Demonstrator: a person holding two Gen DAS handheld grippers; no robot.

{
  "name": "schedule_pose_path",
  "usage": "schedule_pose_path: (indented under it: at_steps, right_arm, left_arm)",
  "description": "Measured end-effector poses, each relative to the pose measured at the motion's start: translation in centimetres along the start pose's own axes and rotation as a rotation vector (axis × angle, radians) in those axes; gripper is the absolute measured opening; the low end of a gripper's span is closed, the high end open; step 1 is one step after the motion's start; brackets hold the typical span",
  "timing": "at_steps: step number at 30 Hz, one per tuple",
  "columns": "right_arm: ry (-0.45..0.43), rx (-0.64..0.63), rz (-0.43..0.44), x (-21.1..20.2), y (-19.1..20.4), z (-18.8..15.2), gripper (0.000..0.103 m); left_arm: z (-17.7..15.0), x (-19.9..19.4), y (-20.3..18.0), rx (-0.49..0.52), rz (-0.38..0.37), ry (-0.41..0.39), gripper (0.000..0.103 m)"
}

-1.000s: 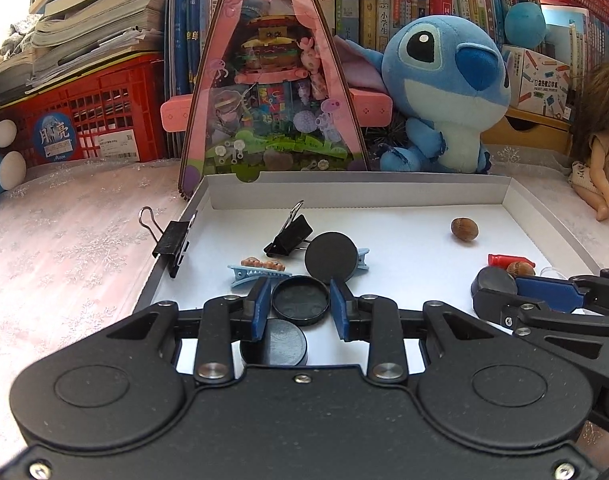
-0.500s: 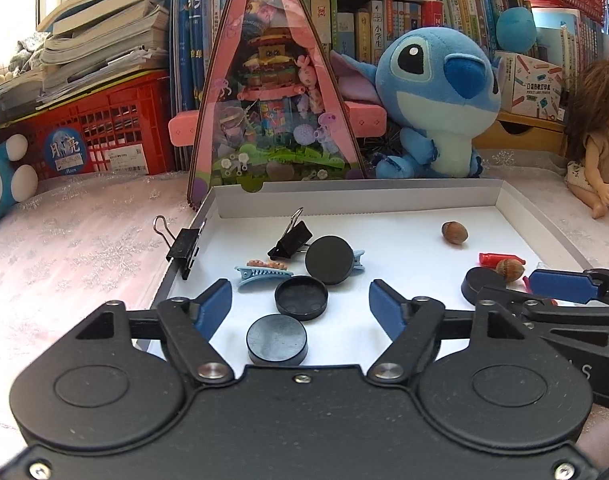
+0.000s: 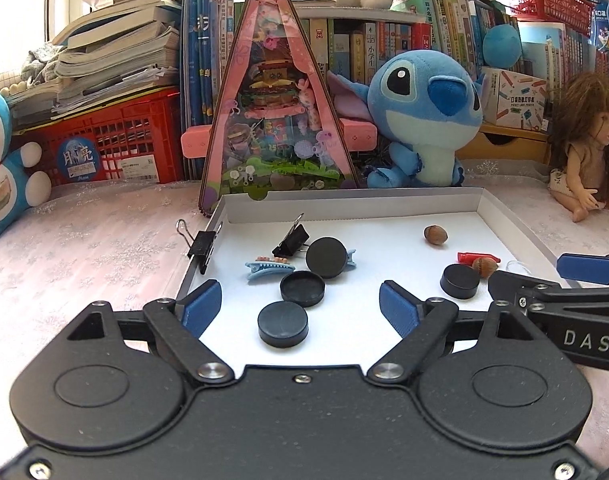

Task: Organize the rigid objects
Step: 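Open both grippers to release the lid and puck in the tray, then withdraw both open grippers from the tray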

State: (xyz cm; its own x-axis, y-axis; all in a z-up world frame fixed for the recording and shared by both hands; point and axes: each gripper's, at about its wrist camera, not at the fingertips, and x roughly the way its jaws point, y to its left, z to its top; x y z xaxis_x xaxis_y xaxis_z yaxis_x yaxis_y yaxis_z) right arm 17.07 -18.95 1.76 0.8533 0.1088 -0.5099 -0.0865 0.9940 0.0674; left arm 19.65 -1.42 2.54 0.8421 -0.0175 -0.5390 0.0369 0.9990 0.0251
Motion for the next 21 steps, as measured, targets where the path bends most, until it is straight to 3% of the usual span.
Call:
schedule_pose_path:
  at_steps: [21]
  right_arm:
    - [0.003, 0.031, -0.017, -4.8, -0.7, -3.1, 0.095]
  left_arm:
    - [-3.8, -5.7, 1.0, 0.005, -0.021, -0.003, 0.088]
